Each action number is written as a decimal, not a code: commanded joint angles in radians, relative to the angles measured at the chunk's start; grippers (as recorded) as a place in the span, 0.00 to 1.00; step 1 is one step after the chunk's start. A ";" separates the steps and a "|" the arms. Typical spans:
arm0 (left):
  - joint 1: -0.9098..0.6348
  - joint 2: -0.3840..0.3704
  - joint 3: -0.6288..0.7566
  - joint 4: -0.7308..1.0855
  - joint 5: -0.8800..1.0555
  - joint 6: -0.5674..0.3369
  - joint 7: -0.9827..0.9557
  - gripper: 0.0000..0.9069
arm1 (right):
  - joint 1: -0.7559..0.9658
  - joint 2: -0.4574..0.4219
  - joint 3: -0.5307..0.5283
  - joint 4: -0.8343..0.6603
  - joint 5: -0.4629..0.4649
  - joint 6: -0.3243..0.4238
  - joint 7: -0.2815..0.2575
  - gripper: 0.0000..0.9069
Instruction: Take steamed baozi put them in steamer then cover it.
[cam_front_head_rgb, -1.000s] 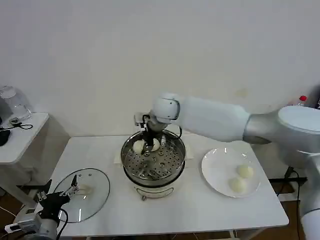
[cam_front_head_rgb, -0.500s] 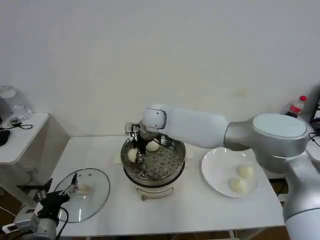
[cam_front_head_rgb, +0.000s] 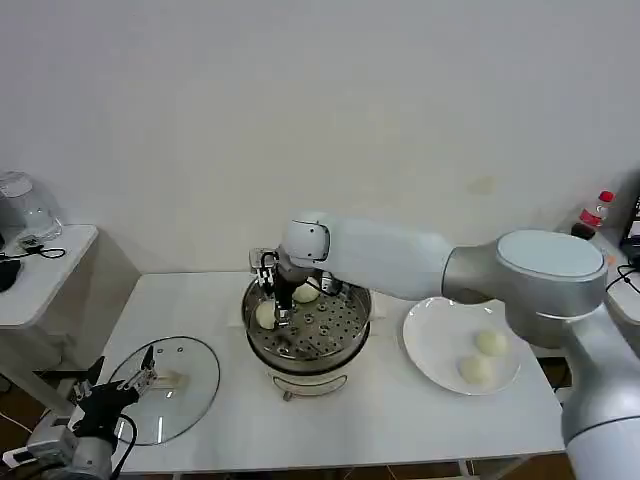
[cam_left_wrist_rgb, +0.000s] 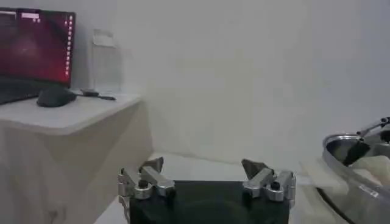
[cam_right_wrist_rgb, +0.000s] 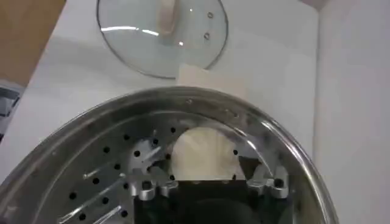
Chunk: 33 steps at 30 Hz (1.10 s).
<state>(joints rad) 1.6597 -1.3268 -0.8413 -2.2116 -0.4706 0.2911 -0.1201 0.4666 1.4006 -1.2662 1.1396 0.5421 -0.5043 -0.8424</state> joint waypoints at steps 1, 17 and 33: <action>-0.003 0.001 0.002 -0.002 -0.002 0.002 0.001 1.00 | 0.085 -0.074 0.000 0.109 0.020 -0.005 -0.004 1.00; 0.010 0.041 0.029 -0.026 0.017 0.012 0.014 1.00 | 0.282 -0.782 -0.084 0.523 -0.181 0.158 -0.171 1.00; 0.020 0.054 0.068 -0.016 0.065 0.009 0.037 1.00 | -0.193 -1.123 0.239 0.525 -0.513 0.312 -0.263 1.00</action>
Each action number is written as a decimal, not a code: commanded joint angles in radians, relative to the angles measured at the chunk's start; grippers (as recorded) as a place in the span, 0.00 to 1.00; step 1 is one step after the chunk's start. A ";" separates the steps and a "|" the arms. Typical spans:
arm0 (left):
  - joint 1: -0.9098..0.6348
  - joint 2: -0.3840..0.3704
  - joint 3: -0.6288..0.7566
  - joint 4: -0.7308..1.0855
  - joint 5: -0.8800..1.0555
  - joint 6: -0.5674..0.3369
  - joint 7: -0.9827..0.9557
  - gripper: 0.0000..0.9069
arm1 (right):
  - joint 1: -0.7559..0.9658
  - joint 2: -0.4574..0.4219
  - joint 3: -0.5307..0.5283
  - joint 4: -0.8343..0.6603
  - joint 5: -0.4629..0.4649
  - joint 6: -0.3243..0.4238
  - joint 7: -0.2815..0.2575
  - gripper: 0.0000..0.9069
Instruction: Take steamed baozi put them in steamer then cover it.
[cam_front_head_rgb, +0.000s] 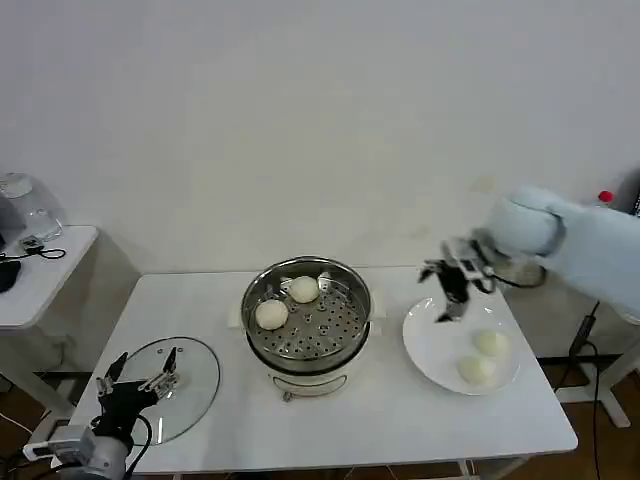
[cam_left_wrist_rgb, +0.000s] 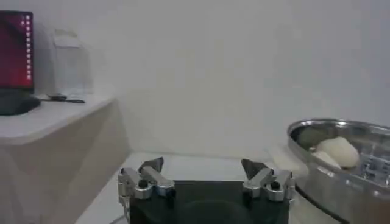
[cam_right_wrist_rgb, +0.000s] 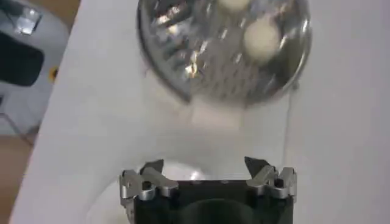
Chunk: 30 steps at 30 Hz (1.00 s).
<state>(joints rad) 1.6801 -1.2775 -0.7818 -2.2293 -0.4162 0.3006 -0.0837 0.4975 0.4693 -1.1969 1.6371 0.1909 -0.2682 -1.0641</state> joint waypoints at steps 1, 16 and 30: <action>0.000 0.006 0.006 0.005 0.011 0.000 0.001 1.00 | -0.263 -0.191 0.195 0.019 -0.176 0.082 -0.044 1.00; 0.012 -0.008 -0.008 0.016 0.030 0.001 0.003 1.00 | -0.658 -0.051 0.506 -0.202 -0.348 0.167 -0.051 1.00; 0.016 -0.009 -0.031 0.036 0.032 -0.001 0.004 1.00 | -0.687 0.100 0.519 -0.327 -0.381 0.168 -0.029 1.00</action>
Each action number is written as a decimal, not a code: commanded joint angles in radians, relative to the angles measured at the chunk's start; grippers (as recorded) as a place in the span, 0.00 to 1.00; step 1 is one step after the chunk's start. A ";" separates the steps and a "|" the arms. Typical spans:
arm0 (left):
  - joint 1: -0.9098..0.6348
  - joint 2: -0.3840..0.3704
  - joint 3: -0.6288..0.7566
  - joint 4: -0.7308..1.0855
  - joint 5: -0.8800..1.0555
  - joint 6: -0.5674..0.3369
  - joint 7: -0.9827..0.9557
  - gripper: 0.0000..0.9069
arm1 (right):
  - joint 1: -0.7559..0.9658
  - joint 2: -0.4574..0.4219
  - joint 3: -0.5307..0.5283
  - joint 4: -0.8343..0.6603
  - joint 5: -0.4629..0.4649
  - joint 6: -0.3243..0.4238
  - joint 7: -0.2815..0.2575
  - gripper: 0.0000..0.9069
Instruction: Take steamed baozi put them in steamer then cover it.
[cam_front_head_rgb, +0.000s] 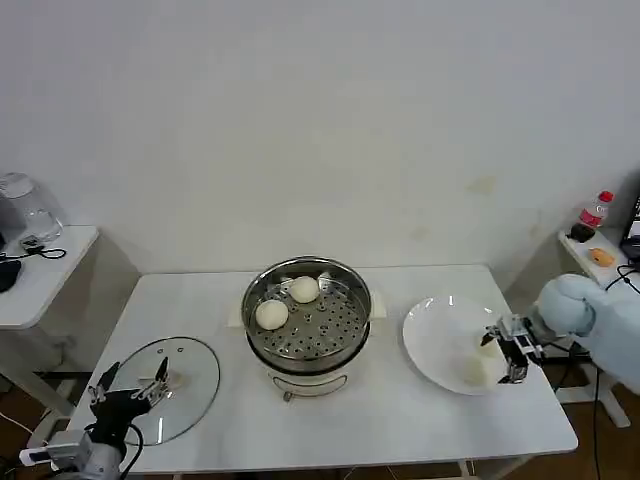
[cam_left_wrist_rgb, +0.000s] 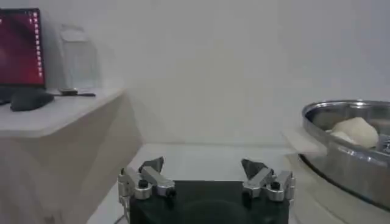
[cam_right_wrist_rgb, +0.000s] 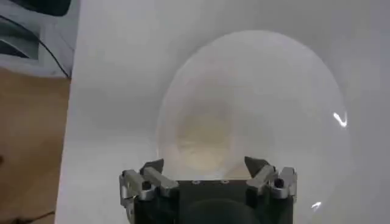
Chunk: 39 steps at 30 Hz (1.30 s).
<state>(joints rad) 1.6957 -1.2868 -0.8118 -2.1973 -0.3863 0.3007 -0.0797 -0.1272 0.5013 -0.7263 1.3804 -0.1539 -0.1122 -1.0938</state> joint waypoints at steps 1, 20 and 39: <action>0.000 0.000 -0.002 0.006 0.002 -0.001 0.001 1.00 | -0.061 0.081 0.047 -0.081 -0.035 0.012 0.001 1.00; -0.004 -0.004 -0.005 0.016 0.001 -0.003 0.000 1.00 | -0.056 0.111 0.038 -0.101 -0.034 -0.018 0.001 0.74; -0.014 0.003 -0.010 0.013 -0.004 -0.002 0.000 1.00 | 0.322 0.089 -0.099 -0.059 0.094 -0.017 -0.048 0.70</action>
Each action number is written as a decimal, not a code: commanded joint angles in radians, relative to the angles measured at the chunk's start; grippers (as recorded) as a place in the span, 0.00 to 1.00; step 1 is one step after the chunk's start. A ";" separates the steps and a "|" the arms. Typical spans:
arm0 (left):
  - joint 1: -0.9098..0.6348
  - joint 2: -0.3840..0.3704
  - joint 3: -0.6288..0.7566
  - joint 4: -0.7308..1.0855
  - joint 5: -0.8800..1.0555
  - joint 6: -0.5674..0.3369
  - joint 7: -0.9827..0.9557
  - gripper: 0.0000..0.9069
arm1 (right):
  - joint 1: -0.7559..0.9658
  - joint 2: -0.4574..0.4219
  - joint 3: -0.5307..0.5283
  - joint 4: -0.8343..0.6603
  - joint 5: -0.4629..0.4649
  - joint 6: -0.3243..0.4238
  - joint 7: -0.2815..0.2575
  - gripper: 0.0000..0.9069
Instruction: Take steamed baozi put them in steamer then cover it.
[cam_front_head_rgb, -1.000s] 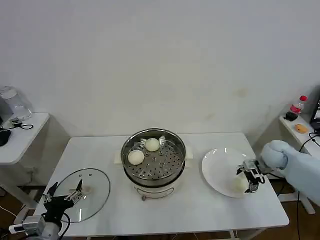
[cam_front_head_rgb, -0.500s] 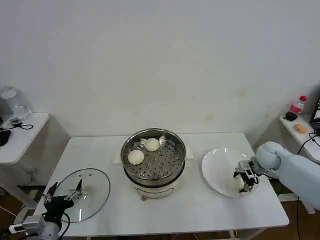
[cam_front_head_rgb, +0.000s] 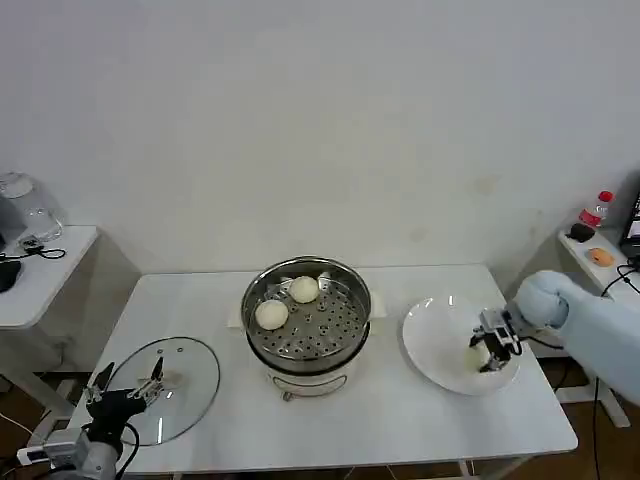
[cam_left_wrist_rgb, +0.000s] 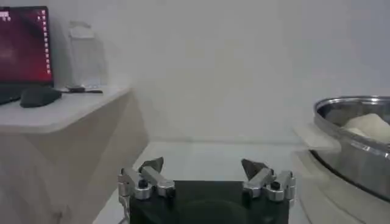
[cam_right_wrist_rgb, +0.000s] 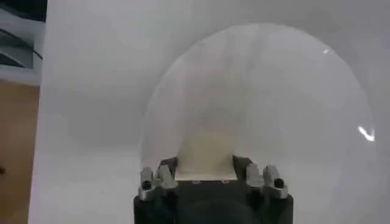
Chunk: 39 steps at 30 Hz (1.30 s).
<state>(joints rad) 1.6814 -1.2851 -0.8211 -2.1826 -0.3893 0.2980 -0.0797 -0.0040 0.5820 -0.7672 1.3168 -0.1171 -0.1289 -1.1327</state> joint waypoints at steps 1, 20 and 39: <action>-0.002 0.002 -0.002 -0.001 -0.002 0.001 0.000 1.00 | 0.241 0.019 -0.074 0.002 0.064 0.001 -0.014 0.70; -0.001 0.003 -0.014 -0.012 -0.004 0.003 -0.001 1.00 | 0.622 0.442 -0.267 0.008 0.211 -0.003 -0.035 0.71; 0.015 -0.019 -0.042 -0.018 -0.007 0.002 -0.003 1.00 | 0.443 0.729 -0.363 -0.011 0.081 0.084 -0.025 0.71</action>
<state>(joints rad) 1.6962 -1.3023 -0.8600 -2.2013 -0.3963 0.2999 -0.0821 0.4648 1.2084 -1.0898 1.3011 -0.0091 -0.0673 -1.1585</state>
